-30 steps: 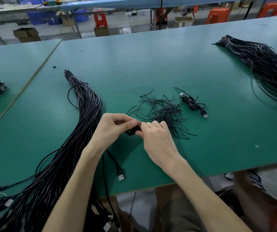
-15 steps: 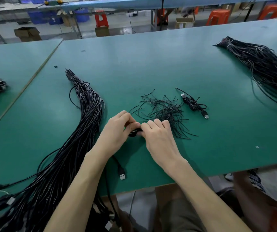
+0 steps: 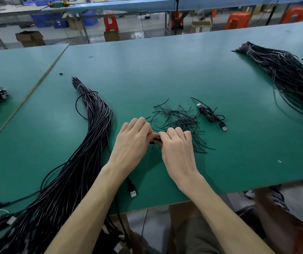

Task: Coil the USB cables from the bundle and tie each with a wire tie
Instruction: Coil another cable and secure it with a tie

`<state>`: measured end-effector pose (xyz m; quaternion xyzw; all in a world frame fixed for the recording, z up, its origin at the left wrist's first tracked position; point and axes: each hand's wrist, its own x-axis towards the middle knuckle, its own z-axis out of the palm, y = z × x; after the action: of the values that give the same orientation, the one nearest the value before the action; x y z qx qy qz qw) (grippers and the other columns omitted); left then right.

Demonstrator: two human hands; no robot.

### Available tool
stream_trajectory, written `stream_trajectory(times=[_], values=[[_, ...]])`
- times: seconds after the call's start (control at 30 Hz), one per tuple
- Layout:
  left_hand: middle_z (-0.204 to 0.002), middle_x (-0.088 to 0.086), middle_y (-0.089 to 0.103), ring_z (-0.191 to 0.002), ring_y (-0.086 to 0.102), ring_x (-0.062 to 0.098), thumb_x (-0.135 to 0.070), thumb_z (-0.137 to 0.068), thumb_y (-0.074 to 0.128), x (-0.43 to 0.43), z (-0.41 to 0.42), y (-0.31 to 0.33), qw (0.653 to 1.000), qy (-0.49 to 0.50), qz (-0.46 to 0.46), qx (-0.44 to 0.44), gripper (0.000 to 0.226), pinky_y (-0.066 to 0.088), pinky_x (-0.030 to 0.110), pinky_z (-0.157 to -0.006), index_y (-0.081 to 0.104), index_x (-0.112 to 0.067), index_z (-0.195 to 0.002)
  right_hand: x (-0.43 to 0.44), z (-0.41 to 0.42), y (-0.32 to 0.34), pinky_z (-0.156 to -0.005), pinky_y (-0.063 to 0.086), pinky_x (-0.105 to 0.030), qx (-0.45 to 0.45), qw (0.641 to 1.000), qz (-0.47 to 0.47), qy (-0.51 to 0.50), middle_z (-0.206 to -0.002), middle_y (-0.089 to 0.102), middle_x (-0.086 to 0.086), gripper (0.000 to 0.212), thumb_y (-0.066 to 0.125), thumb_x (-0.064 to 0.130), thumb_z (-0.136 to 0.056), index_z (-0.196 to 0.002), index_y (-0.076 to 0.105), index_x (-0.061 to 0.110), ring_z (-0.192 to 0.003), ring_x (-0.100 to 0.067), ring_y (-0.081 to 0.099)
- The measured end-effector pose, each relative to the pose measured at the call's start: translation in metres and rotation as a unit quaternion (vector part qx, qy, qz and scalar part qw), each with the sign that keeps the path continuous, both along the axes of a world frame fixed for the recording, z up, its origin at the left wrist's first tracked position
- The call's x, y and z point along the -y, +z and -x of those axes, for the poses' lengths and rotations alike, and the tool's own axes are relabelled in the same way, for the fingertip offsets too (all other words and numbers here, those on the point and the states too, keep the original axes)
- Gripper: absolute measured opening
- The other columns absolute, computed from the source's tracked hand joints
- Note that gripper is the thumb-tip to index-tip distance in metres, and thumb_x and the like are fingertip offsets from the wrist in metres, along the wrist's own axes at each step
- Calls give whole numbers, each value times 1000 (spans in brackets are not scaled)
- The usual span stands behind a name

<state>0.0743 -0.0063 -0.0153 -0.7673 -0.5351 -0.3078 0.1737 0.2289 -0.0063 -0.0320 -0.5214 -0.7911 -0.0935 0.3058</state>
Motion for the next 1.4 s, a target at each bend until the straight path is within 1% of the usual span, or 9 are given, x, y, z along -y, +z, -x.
stream_trajectory(times=[0.23, 0.37, 0.57, 0.73, 0.83, 0.9, 1.0, 1.13, 1.4], values=[[-88, 8, 53, -75, 48, 25, -16, -107, 54, 8, -7, 6, 996, -14, 87, 15, 25, 43, 41, -70, 59, -3, -87, 1, -1, 1, -77, 41, -38, 5, 1000, -11, -1, -83, 60, -2, 17, 67, -2, -88, -92, 69, 14, -82, -27, 54], [-87, 5, 49, -68, 41, 23, -21, -109, 47, 10, -9, 5, 977, -11, 185, 103, 28, 30, 31, -65, 54, -3, -88, 1, -2, 3, -77, 39, -36, 5, 1000, -18, 9, -83, 59, -1, 14, 69, 1, -90, -90, 68, 15, -81, -26, 54], [-67, -8, 49, -62, 42, 10, -34, -103, 50, 5, -10, -8, 929, 33, 246, 273, 32, 37, 23, -57, 42, -21, -75, 2, 0, 4, -76, 42, -35, -4, 998, -50, 42, -81, 57, -2, 13, 73, 2, -89, -97, 72, 12, -81, -25, 55], [-72, -9, 51, -68, 48, 5, -24, -104, 54, -2, -2, -5, 935, 66, 177, 301, 29, 32, 23, -60, 45, -17, -78, 4, 4, 5, -92, 54, -41, -34, 991, 27, 129, -102, 68, -13, 45, 61, 21, -100, -137, 59, -5, -97, -30, 61], [-78, -7, 50, -69, 56, -1, -20, -105, 54, 1, 0, 1, 946, 38, 136, 291, 27, 37, 19, -64, 46, -13, -80, 3, 2, 8, -97, 53, -34, -184, 959, 113, 182, -111, 71, -12, 40, 49, 20, -108, -137, 59, -5, -104, -21, 64], [-85, -3, 52, -69, 61, 10, -23, -107, 51, 6, -3, 4, 949, 17, 127, 287, 26, 47, 30, -67, 50, -10, -84, 0, -2, 11, -86, 52, -21, -282, 928, 151, 189, -106, 72, 0, 35, 46, 22, -110, -132, 65, 3, -92, -3, 65], [-90, -2, 49, -66, 48, 18, -21, -106, 52, 11, -9, 8, 962, 5, 97, 256, 23, 43, 39, -63, 52, -6, -88, -2, -6, 12, -64, 45, -9, -345, 891, 216, 202, -80, 72, 15, 29, 47, 30, -110, -121, 71, 16, -66, -3, 64], [-88, -1, 47, -66, 41, 18, -14, -105, 56, 13, -14, 13, 965, -9, 67, 252, 20, 38, 34, -59, 54, -3, -87, -2, -4, 11, -54, 48, -23, -329, 879, 270, 216, -73, 71, 6, 27, 44, 33, -110, -111, 65, 17, -53, -10, 58], [-82, -5, 46, -63, 42, 16, -14, -105, 55, 11, -15, 9, 966, 2, 51, 254, 23, 35, 25, -56, 52, -7, -84, 2, -2, 15, -66, 49, -34, -268, 918, 224, 189, -88, 67, -4, 20, 46, 23, -109, -115, 56, 6, -72, -17, 59]])
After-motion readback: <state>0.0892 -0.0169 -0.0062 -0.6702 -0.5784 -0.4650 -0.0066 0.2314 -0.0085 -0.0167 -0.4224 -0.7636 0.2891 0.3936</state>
